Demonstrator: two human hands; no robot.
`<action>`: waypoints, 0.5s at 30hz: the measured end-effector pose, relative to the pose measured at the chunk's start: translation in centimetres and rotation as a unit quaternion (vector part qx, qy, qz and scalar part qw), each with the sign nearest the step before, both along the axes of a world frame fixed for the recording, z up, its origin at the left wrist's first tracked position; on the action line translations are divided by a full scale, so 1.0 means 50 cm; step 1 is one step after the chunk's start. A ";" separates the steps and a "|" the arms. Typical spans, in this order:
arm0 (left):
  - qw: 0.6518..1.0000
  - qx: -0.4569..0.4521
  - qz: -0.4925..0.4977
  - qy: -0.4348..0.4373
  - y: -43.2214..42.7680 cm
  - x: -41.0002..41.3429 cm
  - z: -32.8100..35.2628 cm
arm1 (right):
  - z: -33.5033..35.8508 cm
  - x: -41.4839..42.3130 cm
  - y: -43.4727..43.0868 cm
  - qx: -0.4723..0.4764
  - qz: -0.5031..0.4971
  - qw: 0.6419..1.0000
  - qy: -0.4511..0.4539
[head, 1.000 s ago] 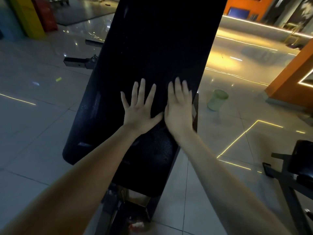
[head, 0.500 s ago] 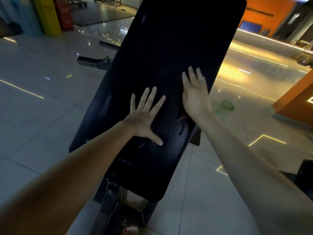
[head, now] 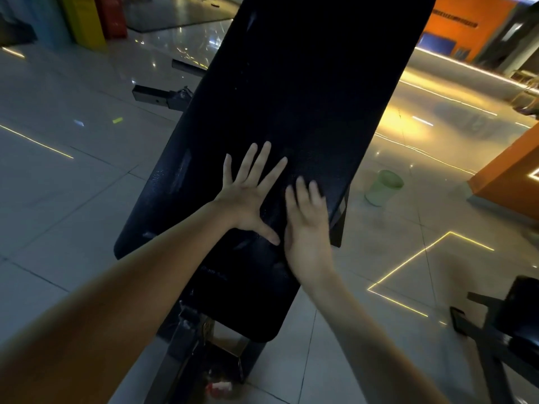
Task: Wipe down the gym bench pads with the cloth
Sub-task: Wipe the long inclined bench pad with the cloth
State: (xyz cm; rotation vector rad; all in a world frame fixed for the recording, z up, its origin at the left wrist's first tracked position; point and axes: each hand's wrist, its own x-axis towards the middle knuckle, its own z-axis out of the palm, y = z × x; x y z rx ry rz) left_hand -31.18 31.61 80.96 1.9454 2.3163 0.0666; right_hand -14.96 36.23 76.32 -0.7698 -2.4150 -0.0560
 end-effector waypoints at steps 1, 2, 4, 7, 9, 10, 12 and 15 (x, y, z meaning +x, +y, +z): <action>1.000 0.000 0.000 -0.001 0.000 0.000 0.000 | -0.022 0.014 -0.024 -0.005 0.020 1.000 -0.013; 1.000 -0.002 0.001 -0.003 0.000 0.000 0.001 | -0.035 0.025 -0.038 -0.010 0.034 0.999 -0.023; 1.000 -0.009 0.003 -0.005 0.001 0.001 0.003 | -0.033 0.035 -0.036 -0.005 0.061 0.997 -0.044; 0.999 -0.034 0.003 -0.002 0.004 0.001 0.010 | 0.022 0.027 0.025 0.036 0.095 0.991 -0.085; 0.999 -0.044 0.004 -0.006 0.003 -0.001 0.013 | 0.079 0.000 0.100 0.056 0.063 0.993 -0.085; 0.999 -0.046 0.003 -0.009 0.002 -0.001 0.014 | 0.110 -0.018 0.137 0.063 0.039 0.994 -0.077; 0.999 -0.042 0.000 -0.009 0.000 -0.002 0.014 | 0.170 -0.059 0.200 0.064 0.005 0.996 -0.061; 0.999 -0.036 -0.002 -0.011 0.000 -0.003 0.014 | 0.218 -0.106 0.241 0.052 -0.046 0.996 -0.050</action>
